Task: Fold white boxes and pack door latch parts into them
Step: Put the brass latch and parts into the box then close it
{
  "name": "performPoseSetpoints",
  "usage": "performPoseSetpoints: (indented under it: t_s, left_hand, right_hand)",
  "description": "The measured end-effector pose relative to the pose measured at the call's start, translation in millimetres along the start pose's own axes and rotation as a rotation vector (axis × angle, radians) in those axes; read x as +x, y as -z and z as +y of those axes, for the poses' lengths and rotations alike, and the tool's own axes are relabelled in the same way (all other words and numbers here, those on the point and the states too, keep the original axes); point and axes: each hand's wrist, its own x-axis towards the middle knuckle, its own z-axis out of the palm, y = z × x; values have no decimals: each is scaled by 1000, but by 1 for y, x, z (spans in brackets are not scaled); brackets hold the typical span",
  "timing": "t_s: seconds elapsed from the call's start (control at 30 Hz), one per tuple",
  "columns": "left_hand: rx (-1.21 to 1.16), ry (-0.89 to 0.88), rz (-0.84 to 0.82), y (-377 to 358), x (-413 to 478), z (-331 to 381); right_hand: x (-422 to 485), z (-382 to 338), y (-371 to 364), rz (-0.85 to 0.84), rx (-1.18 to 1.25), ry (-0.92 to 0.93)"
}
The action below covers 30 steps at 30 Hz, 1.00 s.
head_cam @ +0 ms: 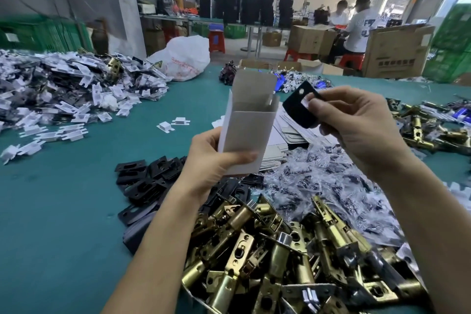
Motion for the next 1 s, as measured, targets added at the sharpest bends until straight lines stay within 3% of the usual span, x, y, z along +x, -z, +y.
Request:
performPoseSetpoints:
  t_s: [0.23, 0.37, 0.67, 0.83, 1.0]
  left_hand:
    - [-81, -113, -107, -5, -2, -1]
    - [12, -142, -115, -7, -1, -5]
    - [-27, -178, -104, -9, -2, -8]
    - [-51, -299, -11, -12, -2, -5]
    - [-60, -310, 19, -16, -2, -6]
  right_hand:
    - [-10, -25, -15, 12, -228, 292]
    - [-10, -28, -22, 64, -364, 411]
    - [6, -30, -33, -1, -927, 638]
    - [-2, -30, -36, 51, -941, 893]
    - [-9, -32, -40, 53, -950, 878]
